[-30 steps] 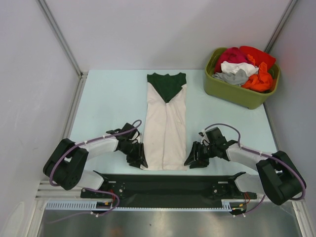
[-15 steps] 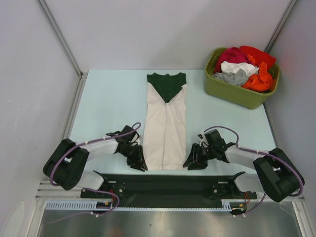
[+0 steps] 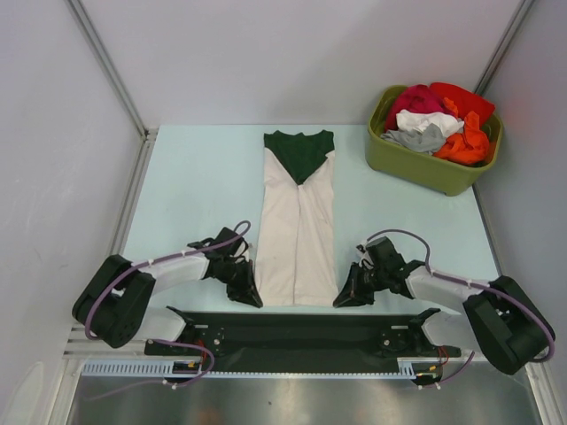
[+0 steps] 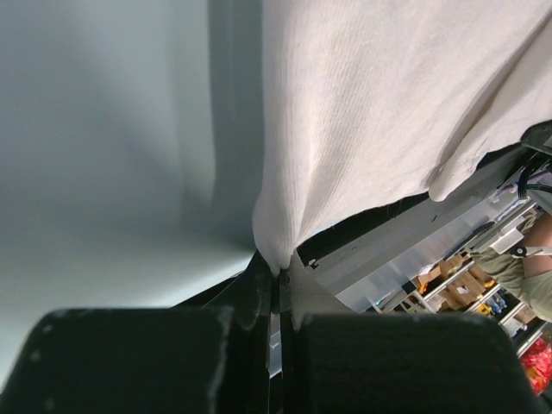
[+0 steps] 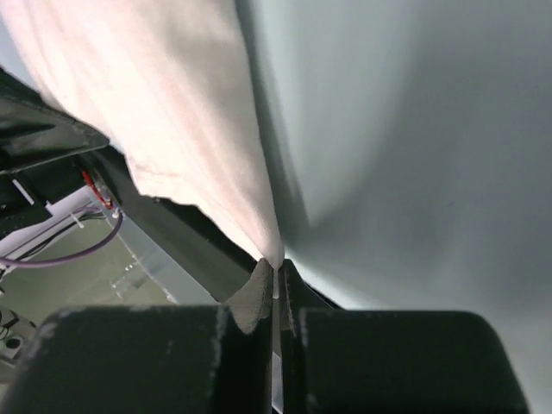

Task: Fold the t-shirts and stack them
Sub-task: Fold the tshirt

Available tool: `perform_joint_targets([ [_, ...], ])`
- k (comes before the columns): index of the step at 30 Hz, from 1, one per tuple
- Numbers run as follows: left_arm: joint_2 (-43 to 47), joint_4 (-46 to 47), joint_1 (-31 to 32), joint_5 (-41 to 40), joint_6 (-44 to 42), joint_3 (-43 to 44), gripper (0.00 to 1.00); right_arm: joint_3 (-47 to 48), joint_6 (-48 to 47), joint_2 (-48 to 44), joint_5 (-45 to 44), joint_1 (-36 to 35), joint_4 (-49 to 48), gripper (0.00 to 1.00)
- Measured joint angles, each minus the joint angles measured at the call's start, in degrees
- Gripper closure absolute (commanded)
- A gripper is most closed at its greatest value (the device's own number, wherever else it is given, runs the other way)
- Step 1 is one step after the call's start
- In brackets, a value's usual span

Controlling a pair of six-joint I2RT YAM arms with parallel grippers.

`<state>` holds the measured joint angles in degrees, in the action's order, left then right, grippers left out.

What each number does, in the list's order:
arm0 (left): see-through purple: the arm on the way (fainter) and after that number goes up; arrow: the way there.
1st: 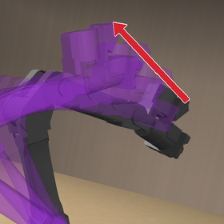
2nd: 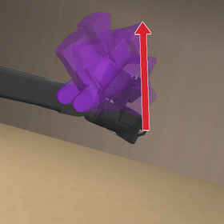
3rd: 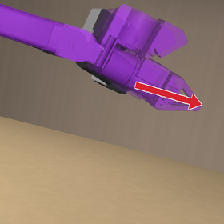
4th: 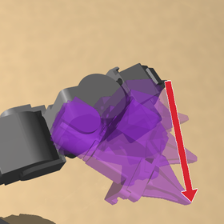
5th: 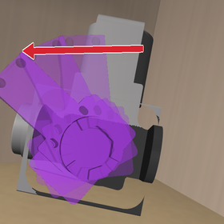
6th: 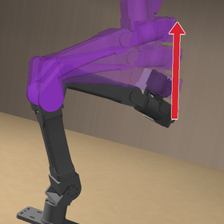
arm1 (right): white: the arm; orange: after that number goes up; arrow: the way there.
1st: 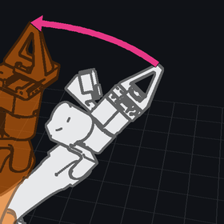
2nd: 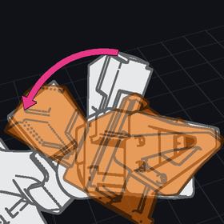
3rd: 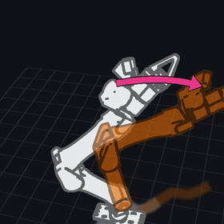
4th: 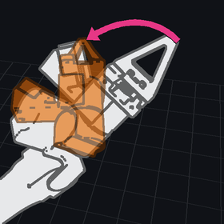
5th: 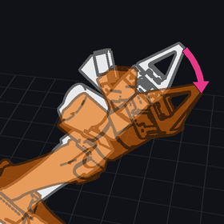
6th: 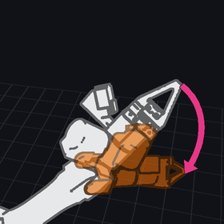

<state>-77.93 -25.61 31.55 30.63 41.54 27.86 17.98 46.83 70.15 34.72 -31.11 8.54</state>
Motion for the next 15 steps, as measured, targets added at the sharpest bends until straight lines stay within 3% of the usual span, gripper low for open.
perform_joint_targets([
  [15, 5.73, 1.9, 2.95, -2.25, 1.57, -3.02, 1.0, -2.4, 2.45, -5.46, -2.38, -3.69, 2.71, 1.0],
])
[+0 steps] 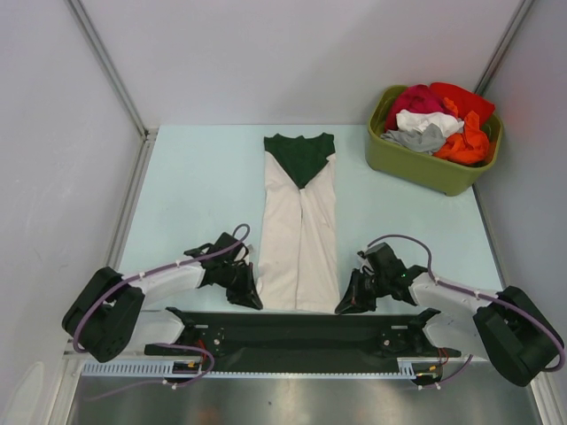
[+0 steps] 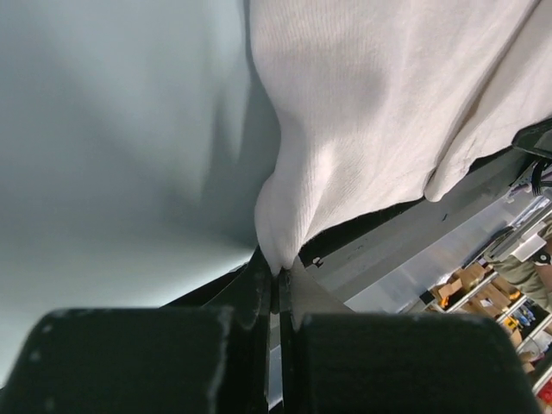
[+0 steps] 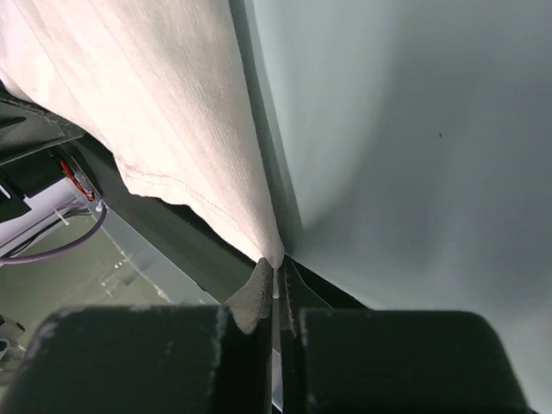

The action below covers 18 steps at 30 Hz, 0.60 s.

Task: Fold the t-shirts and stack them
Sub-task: Fold the tshirt

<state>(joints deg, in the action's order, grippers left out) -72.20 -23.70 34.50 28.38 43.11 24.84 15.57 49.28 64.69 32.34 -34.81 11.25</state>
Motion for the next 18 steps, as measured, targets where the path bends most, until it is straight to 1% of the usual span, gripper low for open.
perform_joint_targets([
  [4, 2.01, -0.79, 0.11, -1.36, -0.04, 0.11, 1.0, 2.08, -0.33, -1.88, -0.61, 0.0, 4.0, 1.0],
  [7, 2.45, -4.17, 0.15, -2.95, -0.17, 3.13, 1.0, 6.16, -1.97, -1.6, -0.63, 1.38, 8.0, 1.0],
  [10, 2.08, -7.02, 0.02, -4.24, -0.48, 9.6, 0.99, 12.33, -4.76, 0.66, -0.42, 5.49, 11.41, 1.0],
  [12, 0.5, -7.89, -0.57, -4.26, -0.61, 15.58, 1.0, 17.22, -6.97, 3.63, -0.2, 8.52, 13.05, 1.0],
  [18, -11.13, -8.44, -6.38, -3.78, -0.57, 33.51, 1.0, 33.16, -14.34, 15.82, 0.74, 17.25, 16.31, 1.0],
])
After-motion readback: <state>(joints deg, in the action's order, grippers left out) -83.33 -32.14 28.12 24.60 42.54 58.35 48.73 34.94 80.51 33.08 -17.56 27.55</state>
